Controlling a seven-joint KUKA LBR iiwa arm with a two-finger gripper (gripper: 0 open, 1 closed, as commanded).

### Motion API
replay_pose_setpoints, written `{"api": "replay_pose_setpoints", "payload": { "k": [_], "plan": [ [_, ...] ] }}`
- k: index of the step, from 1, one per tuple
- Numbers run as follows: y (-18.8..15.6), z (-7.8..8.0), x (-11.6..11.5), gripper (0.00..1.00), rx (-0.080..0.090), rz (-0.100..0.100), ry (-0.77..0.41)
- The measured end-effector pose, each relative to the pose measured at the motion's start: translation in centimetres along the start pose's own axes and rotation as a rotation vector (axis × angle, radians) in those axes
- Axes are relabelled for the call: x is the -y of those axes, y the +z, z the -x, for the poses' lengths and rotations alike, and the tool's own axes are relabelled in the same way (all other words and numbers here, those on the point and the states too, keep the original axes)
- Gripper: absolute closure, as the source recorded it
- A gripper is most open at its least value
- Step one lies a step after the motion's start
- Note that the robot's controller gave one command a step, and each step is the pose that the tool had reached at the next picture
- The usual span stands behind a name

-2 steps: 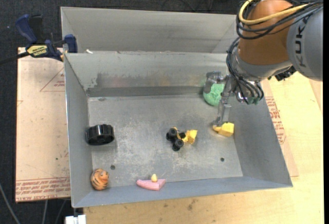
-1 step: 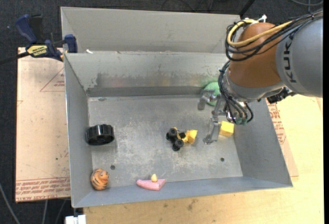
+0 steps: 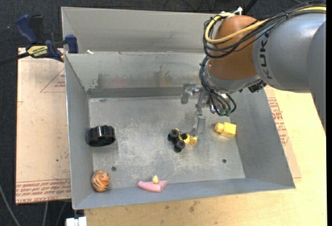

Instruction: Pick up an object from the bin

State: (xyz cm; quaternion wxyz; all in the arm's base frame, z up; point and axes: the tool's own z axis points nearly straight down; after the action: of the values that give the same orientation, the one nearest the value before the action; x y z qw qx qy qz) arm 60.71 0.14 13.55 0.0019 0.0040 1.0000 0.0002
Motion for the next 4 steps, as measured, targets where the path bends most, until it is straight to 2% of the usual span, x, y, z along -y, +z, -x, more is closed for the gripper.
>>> {"api": "replay_pose_setpoints", "payload": {
  "k": [1, 2, 4],
  "plan": [
    [2.8, -2.5, -0.4, 0.00, 0.002, 0.002, -0.034],
    [6.5, -0.6, -1.4, 1.00, 0.000, 0.001, 0.022],
    [6.5, -0.6, -1.4, 1.00, 0.000, 0.001, 0.022]
  ]
}}
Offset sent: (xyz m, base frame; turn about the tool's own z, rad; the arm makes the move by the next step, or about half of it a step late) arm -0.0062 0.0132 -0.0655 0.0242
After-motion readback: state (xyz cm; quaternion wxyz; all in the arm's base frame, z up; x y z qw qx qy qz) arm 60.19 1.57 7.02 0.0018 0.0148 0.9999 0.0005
